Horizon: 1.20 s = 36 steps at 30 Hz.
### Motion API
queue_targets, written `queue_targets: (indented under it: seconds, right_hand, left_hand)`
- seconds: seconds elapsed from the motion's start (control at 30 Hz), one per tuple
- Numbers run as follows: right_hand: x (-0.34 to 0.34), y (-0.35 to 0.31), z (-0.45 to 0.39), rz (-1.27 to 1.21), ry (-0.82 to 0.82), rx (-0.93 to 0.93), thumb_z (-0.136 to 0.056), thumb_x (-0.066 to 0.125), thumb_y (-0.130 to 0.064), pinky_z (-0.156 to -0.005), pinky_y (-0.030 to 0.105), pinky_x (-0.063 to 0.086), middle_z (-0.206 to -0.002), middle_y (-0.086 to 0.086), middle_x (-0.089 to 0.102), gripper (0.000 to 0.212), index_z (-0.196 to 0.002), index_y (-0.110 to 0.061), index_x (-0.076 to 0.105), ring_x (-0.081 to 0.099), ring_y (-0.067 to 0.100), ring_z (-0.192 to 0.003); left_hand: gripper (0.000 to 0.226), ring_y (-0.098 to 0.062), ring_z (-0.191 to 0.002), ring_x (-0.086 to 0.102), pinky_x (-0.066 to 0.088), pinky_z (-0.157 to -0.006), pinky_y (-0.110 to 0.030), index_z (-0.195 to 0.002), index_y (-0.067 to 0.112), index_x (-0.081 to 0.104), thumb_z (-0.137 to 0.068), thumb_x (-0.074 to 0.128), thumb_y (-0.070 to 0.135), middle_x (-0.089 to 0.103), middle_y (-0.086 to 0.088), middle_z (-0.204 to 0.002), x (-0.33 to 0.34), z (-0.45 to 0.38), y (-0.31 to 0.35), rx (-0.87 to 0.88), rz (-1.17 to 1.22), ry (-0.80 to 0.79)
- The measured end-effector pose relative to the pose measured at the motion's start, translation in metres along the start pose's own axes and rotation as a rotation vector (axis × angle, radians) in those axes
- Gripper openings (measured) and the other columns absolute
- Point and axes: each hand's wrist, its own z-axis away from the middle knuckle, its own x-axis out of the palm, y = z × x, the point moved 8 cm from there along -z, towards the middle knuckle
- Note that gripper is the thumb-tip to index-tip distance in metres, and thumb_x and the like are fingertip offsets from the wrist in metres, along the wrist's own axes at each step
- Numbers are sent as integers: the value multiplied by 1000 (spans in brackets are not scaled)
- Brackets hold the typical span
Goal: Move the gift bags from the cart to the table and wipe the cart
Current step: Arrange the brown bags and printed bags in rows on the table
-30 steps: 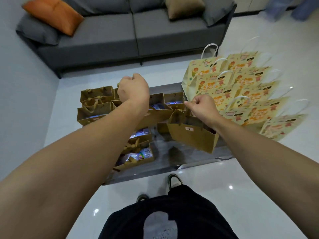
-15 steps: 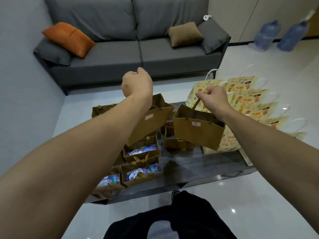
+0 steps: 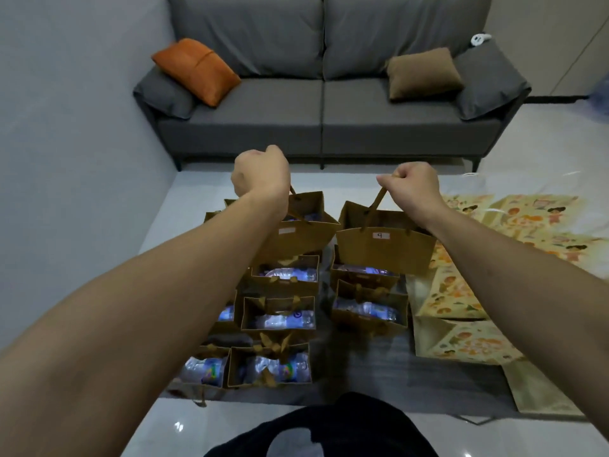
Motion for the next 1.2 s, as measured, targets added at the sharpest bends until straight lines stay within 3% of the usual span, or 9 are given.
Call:
queue_targets:
  seconds: [0.13, 0.3, 0.5, 0.63, 0.73, 0.9, 1.03, 1.1, 1.2]
  right_hand:
    - [10, -3, -51, 58, -7, -47, -96, 66, -33, -71, 30, 52, -68, 4, 59, 32, -72, -12, 65, 60, 17, -69]
    - [37, 9, -101, 164, -101, -64, -96, 63, -37, -66, 28, 46, -73, 9, 67, 36, -74, -10, 69, 63, 20, -72]
    - [88, 57, -138, 247, -233, 3, -96, 62, -41, -75, 36, 53, -77, 2, 65, 31, -80, -15, 68, 62, 21, -81]
    - [128, 102, -149, 347, -392, 87, -96, 61, -43, -76, 38, 52, -88, 3, 68, 26, -94, -18, 67, 61, 23, -87]
    - [144, 119, -154, 374, -445, 98, -98, 54, -44, -73, 33, 44, -82, 2, 66, 31, -92, -16, 66, 59, 24, -86]
    - [162, 124, -153, 462, -516, 67, -97, 49, -54, -85, 42, 51, -86, 4, 65, 41, -92, -16, 65, 59, 26, -87]
    - [166, 150, -136, 501, -597, 135, -94, 56, -51, -74, 39, 51, -89, 12, 68, 43, -90, -9, 65, 62, 31, -85]
    - [163, 157, -132, 527, -586, 130, -93, 60, -50, -75, 38, 49, -100, 14, 68, 41, -101, -10, 64, 60, 33, -95]
    - [150, 150, -128, 510, -513, 127, -91, 62, -51, -95, 44, 46, -129, 14, 60, 57, -135, -14, 56, 50, 37, -123]
  left_hand:
    - [30, -10, -55, 38, 30, -50, -24, -68, 18, 48, -98, 52, 22, 42, 2, -64, 16, -12, 2, -3, -82, 44]
    - [31, -10, -54, 39, 31, -50, -21, -68, 18, 47, -99, 53, 23, 42, 2, -63, 41, -29, 6, 4, -192, 65]
    - [35, -12, -54, 35, 31, -51, -26, -63, 16, 43, -96, 53, 22, 39, 1, -61, 67, -43, -19, -108, -215, 93]
    - [32, -16, -59, 44, 40, -56, -30, -64, 14, 48, -94, 55, 23, 48, -1, -63, 77, -49, -45, -187, -224, 104]
    - [31, -17, -61, 45, 41, -60, -33, -64, 13, 49, -93, 56, 24, 48, 0, -61, 80, -53, -61, -229, -225, 111]
    - [33, -18, -62, 41, 38, -60, -34, -62, 14, 44, -91, 56, 22, 42, -3, -63, 83, -54, -66, -242, -242, 108]
    - [34, -17, -61, 40, 36, -59, -33, -61, 14, 44, -91, 56, 22, 40, -2, -62, 85, -53, -69, -246, -254, 93]
    - [33, -17, -61, 40, 37, -59, -33, -62, 14, 45, -91, 56, 22, 42, -2, -63, 83, -52, -70, -240, -245, 89]
    - [28, -18, -62, 43, 40, -60, -34, -66, 12, 52, -92, 57, 24, 47, -4, -65, 83, -47, -68, -228, -238, 68]
